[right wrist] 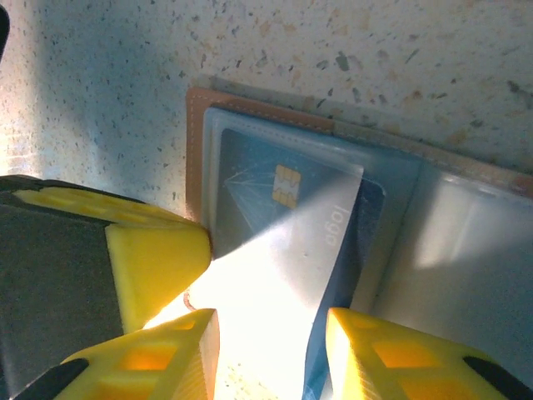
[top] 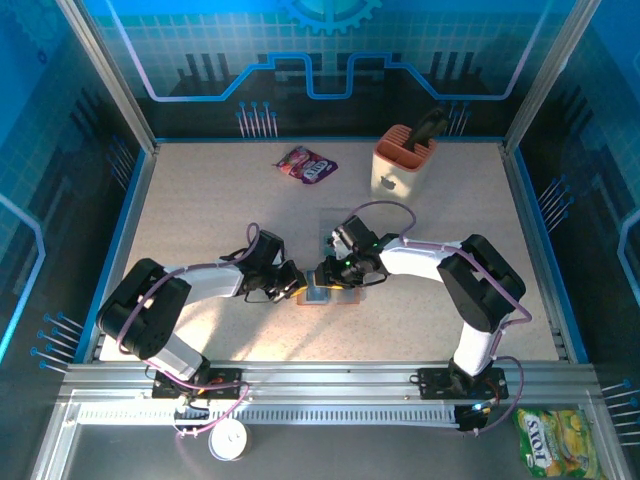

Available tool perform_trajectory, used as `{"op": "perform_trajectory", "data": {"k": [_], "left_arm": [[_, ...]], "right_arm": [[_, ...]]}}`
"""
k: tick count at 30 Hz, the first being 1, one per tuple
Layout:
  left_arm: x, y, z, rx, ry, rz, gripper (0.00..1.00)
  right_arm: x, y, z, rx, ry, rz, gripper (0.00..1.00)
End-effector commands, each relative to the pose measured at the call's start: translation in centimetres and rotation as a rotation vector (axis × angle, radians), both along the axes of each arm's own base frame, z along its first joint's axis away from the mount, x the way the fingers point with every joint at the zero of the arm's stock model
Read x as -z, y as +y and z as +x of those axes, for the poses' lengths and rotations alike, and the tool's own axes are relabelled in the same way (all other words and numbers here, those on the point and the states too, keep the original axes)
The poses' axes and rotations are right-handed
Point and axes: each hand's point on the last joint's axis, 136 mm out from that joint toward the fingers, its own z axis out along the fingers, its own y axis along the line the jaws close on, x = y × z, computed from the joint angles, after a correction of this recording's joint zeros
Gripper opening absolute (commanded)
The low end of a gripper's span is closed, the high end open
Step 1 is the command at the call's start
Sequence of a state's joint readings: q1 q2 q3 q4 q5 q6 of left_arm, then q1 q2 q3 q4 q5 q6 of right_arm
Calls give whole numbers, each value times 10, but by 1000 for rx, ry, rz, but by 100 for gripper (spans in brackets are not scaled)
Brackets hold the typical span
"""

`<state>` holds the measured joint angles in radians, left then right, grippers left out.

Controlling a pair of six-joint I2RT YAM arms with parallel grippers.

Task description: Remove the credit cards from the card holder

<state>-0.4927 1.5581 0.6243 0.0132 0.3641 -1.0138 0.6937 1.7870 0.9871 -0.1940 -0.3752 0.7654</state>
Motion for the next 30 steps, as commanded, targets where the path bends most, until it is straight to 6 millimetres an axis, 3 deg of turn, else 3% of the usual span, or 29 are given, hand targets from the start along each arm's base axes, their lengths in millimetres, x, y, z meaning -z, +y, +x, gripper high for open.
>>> {"op": "perform_trajectory", "data": {"k": [1, 30], "left_arm": [[16, 9, -10, 3, 41, 38, 12], [9, 10, -8, 1, 21, 34, 11]], "right_arm": [[9, -7, -7, -16, 2, -61, 40], [-11, -20, -2, -27, -66, -122, 40]]}}
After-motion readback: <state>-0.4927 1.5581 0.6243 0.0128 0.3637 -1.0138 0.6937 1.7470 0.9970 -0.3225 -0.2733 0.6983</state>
